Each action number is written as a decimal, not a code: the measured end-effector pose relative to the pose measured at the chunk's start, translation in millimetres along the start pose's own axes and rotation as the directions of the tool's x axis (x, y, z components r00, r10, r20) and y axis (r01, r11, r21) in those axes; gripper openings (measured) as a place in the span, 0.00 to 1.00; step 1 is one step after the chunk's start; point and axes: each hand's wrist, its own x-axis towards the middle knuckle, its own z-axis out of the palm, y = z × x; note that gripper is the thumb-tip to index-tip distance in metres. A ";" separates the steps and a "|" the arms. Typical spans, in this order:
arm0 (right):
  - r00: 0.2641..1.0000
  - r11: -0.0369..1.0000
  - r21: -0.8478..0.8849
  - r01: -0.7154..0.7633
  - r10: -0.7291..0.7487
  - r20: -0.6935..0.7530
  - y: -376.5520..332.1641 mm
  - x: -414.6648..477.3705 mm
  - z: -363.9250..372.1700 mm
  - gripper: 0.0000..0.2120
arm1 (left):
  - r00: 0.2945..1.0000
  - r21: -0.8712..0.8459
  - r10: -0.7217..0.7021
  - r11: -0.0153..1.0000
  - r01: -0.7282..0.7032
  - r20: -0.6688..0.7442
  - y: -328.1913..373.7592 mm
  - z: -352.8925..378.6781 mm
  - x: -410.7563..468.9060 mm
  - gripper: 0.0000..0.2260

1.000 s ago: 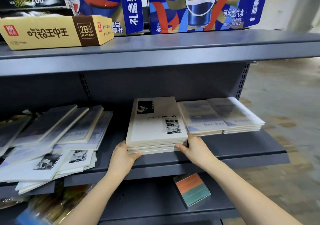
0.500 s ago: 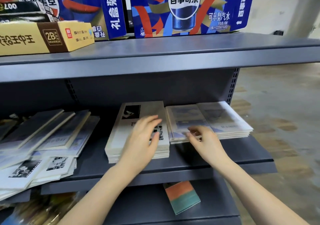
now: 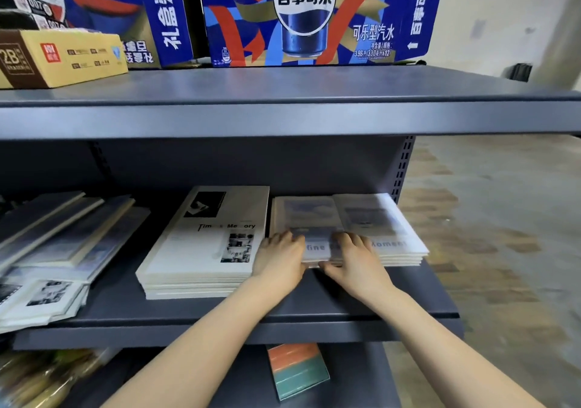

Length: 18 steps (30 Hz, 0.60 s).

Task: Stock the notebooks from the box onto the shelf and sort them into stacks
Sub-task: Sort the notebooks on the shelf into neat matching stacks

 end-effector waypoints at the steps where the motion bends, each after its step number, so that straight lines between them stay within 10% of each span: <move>1: 1.000 0.999 -0.022 0.026 -0.026 -0.001 0.8 1.8 1.3 0.27 | 1.000 0.039 -0.021 0.999 0.020 0.013 1.2 1.8 2.0 0.23; 18: 0.971 0.944 -0.256 0.206 -0.230 -0.067 14.4 15.7 14.4 0.27 | 0.996 0.367 -0.041 0.930 0.012 0.073 4.5 -2.5 9.5 0.22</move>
